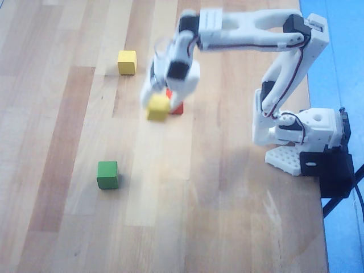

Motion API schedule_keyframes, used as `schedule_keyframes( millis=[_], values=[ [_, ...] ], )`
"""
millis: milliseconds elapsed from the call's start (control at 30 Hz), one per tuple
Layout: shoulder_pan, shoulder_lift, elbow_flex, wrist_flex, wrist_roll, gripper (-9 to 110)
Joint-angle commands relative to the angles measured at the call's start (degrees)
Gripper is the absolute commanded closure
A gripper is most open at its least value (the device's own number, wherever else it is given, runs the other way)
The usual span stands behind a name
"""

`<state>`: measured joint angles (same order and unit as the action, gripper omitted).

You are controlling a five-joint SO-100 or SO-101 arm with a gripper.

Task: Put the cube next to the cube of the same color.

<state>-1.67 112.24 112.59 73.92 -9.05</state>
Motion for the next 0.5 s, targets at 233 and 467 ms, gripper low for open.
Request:
schedule_keyframes(
  millis=[233,467],
  values=[
    [13.45,-4.31,-16.79,0.97,-17.58,102],
    [22.59,-15.82,-16.96,-8.96,-24.79,102]
  ],
)
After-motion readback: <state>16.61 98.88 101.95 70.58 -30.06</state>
